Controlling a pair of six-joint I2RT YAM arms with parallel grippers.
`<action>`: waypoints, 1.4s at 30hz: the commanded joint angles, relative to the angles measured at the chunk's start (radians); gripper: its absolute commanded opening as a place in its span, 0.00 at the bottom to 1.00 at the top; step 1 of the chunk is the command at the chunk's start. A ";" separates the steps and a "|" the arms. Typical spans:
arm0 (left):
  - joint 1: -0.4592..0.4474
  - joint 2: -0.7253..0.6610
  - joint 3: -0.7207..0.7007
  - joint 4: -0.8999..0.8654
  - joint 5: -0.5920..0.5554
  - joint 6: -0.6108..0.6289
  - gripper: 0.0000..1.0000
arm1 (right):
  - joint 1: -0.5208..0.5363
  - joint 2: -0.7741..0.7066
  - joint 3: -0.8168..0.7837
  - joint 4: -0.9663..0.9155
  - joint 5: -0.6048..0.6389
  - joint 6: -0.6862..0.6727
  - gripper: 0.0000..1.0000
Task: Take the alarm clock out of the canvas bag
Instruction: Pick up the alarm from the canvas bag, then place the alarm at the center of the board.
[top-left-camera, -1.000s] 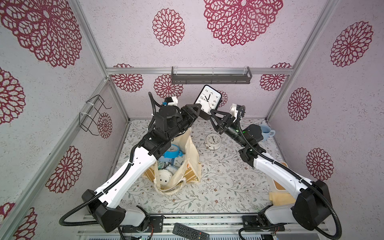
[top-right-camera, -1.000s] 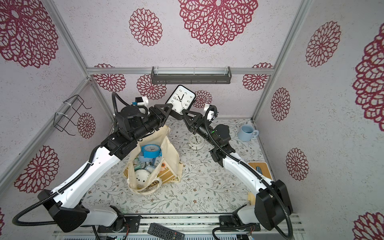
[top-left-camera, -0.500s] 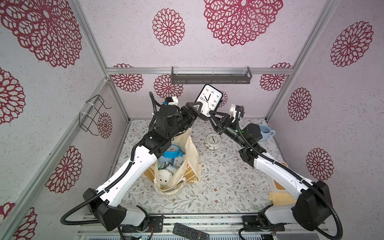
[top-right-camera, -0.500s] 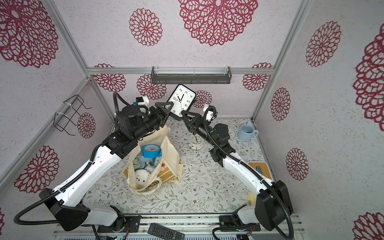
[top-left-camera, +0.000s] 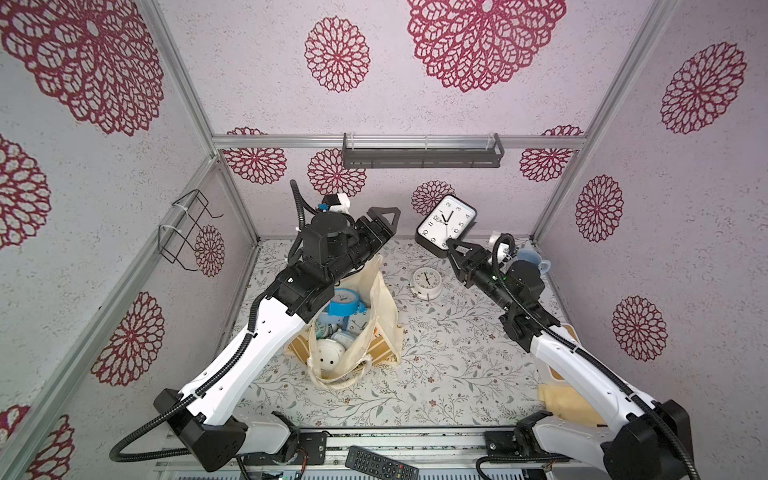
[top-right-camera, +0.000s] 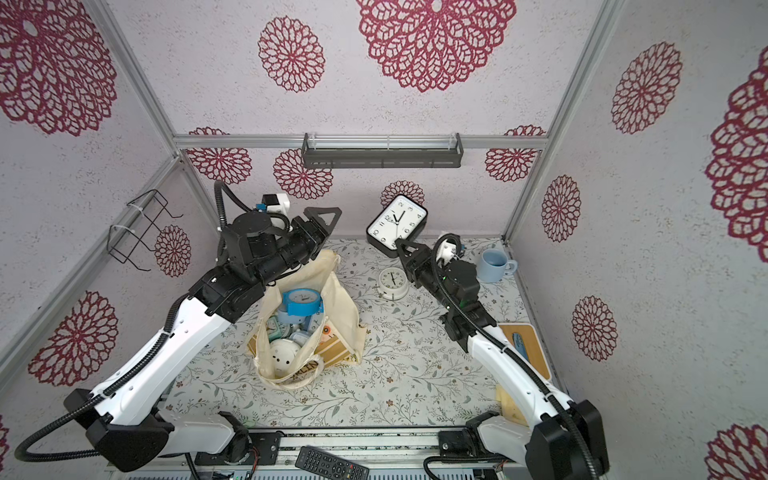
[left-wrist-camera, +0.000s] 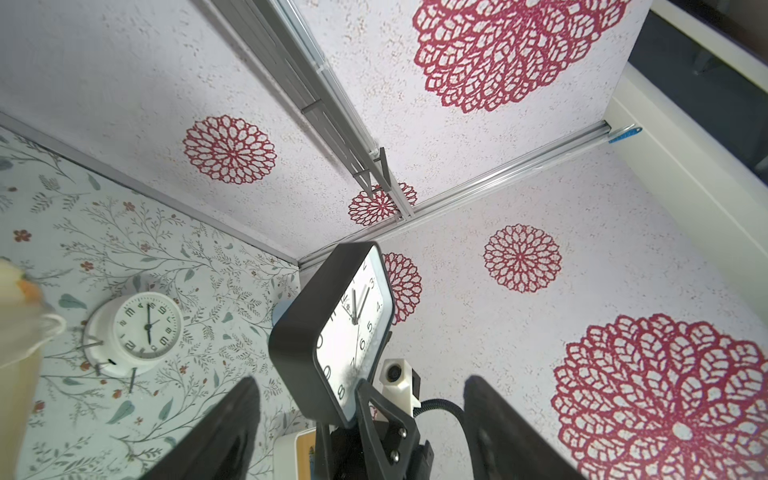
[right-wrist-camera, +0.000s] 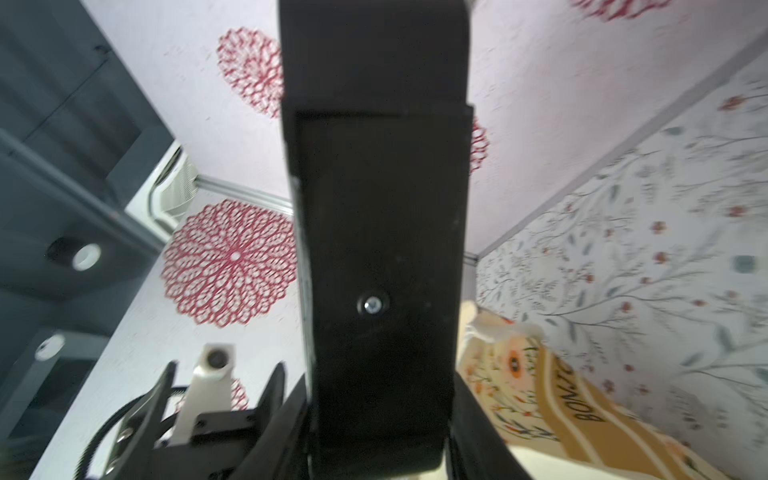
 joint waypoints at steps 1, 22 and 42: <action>-0.003 -0.028 0.057 -0.131 0.037 0.191 0.81 | -0.073 -0.103 -0.042 -0.053 0.079 -0.027 0.29; -0.013 0.008 0.082 -0.396 0.041 0.593 0.85 | -0.300 0.095 -0.170 -0.263 0.031 -0.263 0.26; -0.009 0.075 0.114 -0.373 0.051 0.600 0.85 | -0.304 0.570 0.042 -0.191 -0.095 -0.474 0.28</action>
